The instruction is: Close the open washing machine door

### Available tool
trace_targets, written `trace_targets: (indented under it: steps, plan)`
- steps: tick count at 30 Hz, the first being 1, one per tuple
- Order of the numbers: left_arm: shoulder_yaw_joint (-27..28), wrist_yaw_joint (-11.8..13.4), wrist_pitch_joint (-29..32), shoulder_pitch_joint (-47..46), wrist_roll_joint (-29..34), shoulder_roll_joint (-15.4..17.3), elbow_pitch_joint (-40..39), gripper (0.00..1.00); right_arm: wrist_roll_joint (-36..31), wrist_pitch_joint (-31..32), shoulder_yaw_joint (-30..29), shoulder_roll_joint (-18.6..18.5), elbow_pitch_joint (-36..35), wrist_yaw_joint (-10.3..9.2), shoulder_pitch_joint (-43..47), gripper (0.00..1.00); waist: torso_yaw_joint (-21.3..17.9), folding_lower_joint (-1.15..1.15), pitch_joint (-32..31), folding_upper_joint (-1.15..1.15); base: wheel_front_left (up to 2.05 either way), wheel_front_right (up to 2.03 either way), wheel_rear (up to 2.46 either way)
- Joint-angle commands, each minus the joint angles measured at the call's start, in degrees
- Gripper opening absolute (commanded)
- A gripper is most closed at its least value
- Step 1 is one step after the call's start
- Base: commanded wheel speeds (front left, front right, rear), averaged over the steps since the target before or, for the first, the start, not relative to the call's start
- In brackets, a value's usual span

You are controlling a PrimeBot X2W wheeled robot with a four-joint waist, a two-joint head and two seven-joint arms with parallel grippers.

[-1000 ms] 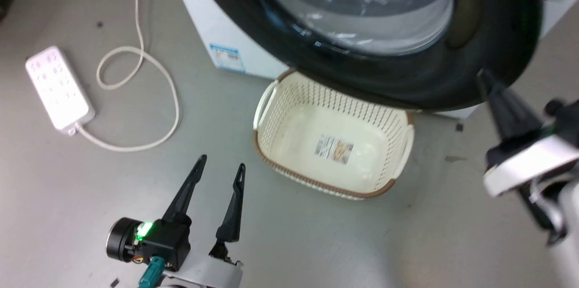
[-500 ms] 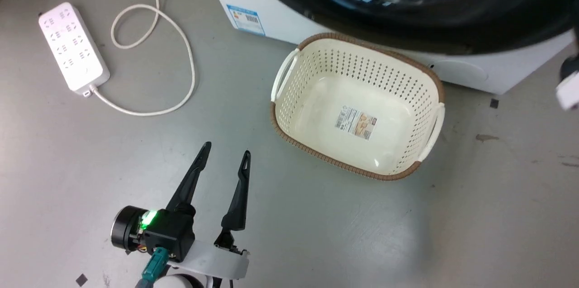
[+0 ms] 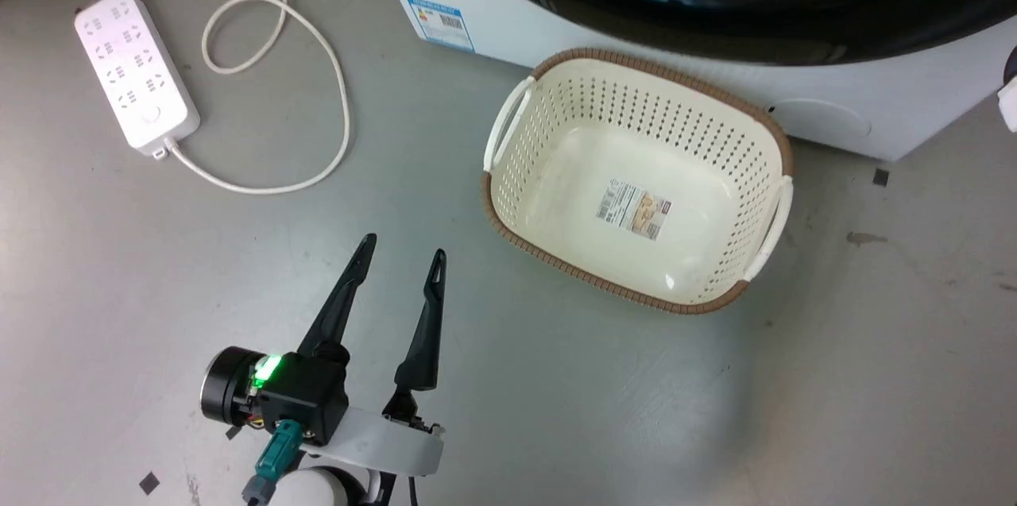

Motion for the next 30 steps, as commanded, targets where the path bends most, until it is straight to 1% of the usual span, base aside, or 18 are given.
trace_targets:
  steps: [1, 6, 7, 8, 12, 14, 16, 18, 21, 22, 23, 24, 25, 26, 27, 28, 29, 30]
  plan:
    - [0.2, -0.1, -0.2, -0.3, 0.1, -0.2, 0.3, 1.00, -0.4, -1.0, -1.6, -1.0, 1.0, -0.71, -1.5, 0.00, -0.1, 0.00, -1.1, 0.00, 0.00, 0.00, 0.00]
    - [0.8, -0.2, -0.2, 0.5, 0.1, -0.3, 1.0, 1.00, -0.1, -3.8, -0.3, 0.4, 1.7, -0.71, 2.8, 0.00, -0.9, 0.00, -5.3, 0.00, 0.00, 0.00, 0.00]
    - [1.0, -0.2, -0.2, 0.8, 0.1, -0.3, 1.1, 1.00, 0.1, -4.5, 0.1, 0.7, 1.5, -0.71, 4.0, 0.15, -1.1, 0.00, -6.2, 0.00, 0.00, 0.00, 0.00]
    - [1.3, -0.3, -0.2, 1.0, 0.2, -0.3, 1.3, 1.00, 0.3, -5.2, 0.4, 1.0, 1.3, -0.71, 5.4, 1.00, -1.4, 0.00, -7.5, 0.00, 0.00, 0.00, 0.00]
    - [2.0, -0.7, -0.2, 2.2, 0.2, 0.1, 2.1, 1.00, 0.9, -7.9, 0.7, 2.7, -0.6, -0.71, 12.1, 1.00, -2.6, 0.00, -12.5, 0.00, 0.00, 0.00, 0.00]
    - [2.5, -0.9, -0.2, 3.1, 0.3, 0.4, 2.4, 1.00, -0.1, -9.7, 0.2, 3.5, -2.2, -0.71, 16.1, 1.00, -3.3, 0.00, -15.4, 0.00, 0.00, 0.00, 0.00]
    - [3.1, -0.9, -0.2, 4.2, 0.2, 0.6, 2.6, 1.00, -0.5, -10.9, -1.2, 5.5, -4.3, -0.71, 20.5, 1.00, -4.0, 0.00, -17.7, 0.00, 0.00, 0.00, 0.00]
    - [3.5, -1.0, -0.2, 5.3, 0.2, 0.9, 2.7, 1.00, -2.2, -11.8, -2.0, 7.0, -7.3, -0.71, 25.1, 1.00, -4.7, 0.00, -19.9, 0.00, 0.00, 0.00, 0.00]
    - [4.0, -1.0, -0.2, 6.9, 0.4, 1.5, 2.9, 1.00, -3.9, -12.4, -4.3, 10.4, -11.9, -0.71, 31.5, 1.00, -6.0, 0.00, -22.6, 0.00, 0.00, 0.00, 0.00]
    - [4.0, -1.0, -0.2, 6.9, 0.4, 1.5, 2.9, 1.00, -3.9, -12.4, -4.3, 10.4, -11.9, -0.71, 31.5, 1.00, -6.0, 0.00, -22.6, 0.00, 0.00, 0.00, 0.00]
    - [4.4, -0.8, -0.2, 8.0, 0.7, 1.9, 3.2, 1.00, -4.8, -12.5, -5.9, 12.8, -14.6, -0.71, 35.1, 1.00, -7.1, 0.00, -24.3, 0.00, 0.00, 0.00, 0.00]
    - [4.6, -0.7, -0.2, 8.4, 0.7, 2.1, 3.4, 1.00, -5.5, -12.6, -6.5, 13.9, -15.9, -0.71, 36.7, 1.00, -7.5, 0.00, -24.9, 0.00, 0.00, 0.00, 0.00]
    - [4.6, -0.7, -0.2, 8.4, 0.7, 2.1, 3.4, 1.00, -5.5, -12.6, -6.5, 13.9, -15.9, -0.71, 36.7, 1.00, -7.5, 0.00, -24.9, 0.00, 0.00, 0.00, 0.00]
    - [4.6, -0.8, -0.2, 9.2, 0.8, 2.3, 3.8, 1.00, -7.1, -12.6, -7.4, 15.7, -18.5, -0.71, 39.9, 1.00, -8.1, 0.00, -26.0, 0.00, 0.00, 0.00, 0.00]
    - [4.6, -0.8, -0.2, 9.2, 0.8, 2.3, 3.8, 1.00, -7.1, -12.6, -7.4, 15.7, -18.5, -0.71, 39.9, 1.00, -8.1, 0.00, -26.0, 0.00, 0.00, 0.00, 0.00]
    - [4.4, -1.0, -0.2, 9.5, 0.7, 2.3, 4.2, 1.00, -8.4, -12.5, -8.9, 17.9, -20.9, -0.71, 43.1, 1.00, -8.5, 0.00, -26.4, 0.00, 0.00, 0.00, 0.00]
    - [4.4, -1.0, -0.2, 9.5, 0.7, 2.3, 4.2, 1.00, -8.4, -12.5, -8.9, 17.9, -20.9, -0.71, 43.1, 1.00, -8.5, 0.00, -26.4, 0.00, 0.00, 0.00, 0.00]
    - [4.4, -1.1, -0.2, 9.6, 0.3, 2.3, 4.4, 1.00, -8.6, -12.4, -9.5, 19.0, -22.0, -0.71, 44.5, 1.00, -8.6, 0.00, -26.6, 0.00, 0.00, 0.00, 0.00]
